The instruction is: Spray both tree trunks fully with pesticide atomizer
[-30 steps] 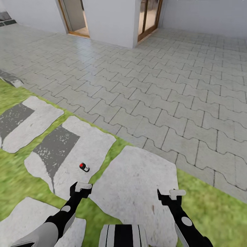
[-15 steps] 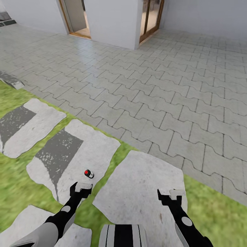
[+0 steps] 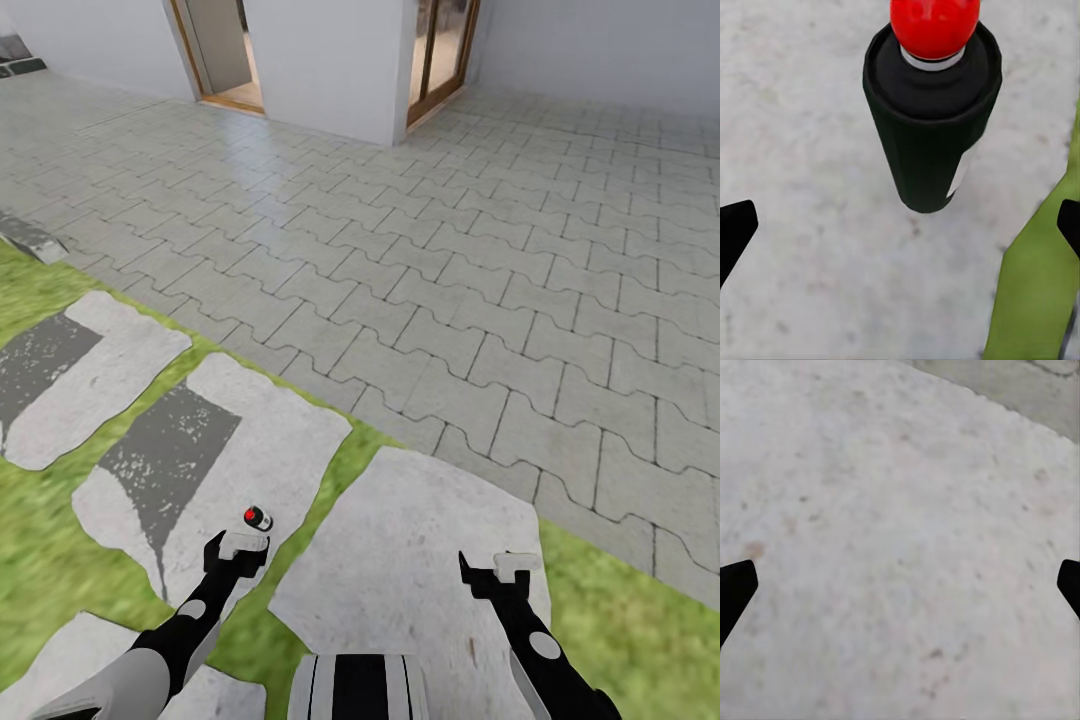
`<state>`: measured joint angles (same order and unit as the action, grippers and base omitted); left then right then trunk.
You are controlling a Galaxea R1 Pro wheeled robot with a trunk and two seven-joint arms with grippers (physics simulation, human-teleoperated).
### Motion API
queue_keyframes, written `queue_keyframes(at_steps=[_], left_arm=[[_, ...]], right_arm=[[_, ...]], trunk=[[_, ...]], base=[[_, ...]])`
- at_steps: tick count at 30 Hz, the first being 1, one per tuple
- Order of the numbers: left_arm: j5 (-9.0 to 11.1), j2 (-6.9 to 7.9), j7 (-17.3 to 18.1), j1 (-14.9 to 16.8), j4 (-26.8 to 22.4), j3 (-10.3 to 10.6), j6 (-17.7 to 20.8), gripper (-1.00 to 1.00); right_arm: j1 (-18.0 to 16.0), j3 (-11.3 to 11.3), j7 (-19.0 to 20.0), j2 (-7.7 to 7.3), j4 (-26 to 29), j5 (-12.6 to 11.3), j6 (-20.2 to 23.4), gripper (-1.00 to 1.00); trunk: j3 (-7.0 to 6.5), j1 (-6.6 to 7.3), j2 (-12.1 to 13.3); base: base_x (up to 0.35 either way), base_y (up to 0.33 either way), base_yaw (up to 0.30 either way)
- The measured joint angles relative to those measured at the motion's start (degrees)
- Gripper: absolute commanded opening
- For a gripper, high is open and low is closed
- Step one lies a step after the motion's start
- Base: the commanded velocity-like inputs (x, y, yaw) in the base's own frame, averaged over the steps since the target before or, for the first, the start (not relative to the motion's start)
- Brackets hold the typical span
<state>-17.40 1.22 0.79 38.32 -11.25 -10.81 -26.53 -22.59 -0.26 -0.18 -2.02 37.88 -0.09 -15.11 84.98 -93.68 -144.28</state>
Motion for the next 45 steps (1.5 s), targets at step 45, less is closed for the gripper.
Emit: queue_keyframes(at_steps=[45], left_arm=[[0.0, -0.17, 0.0, 0.0, 0.0, 0.0, -0.4, 1.0]], right_arm=[[0.0, 0.0, 0.0, -0.1, -0.1, 0.1, 0.0, 1.0]], trunk=[[-0.02, 0.0, 0.0]], base=[[0.044, -0.008, 0.0]])
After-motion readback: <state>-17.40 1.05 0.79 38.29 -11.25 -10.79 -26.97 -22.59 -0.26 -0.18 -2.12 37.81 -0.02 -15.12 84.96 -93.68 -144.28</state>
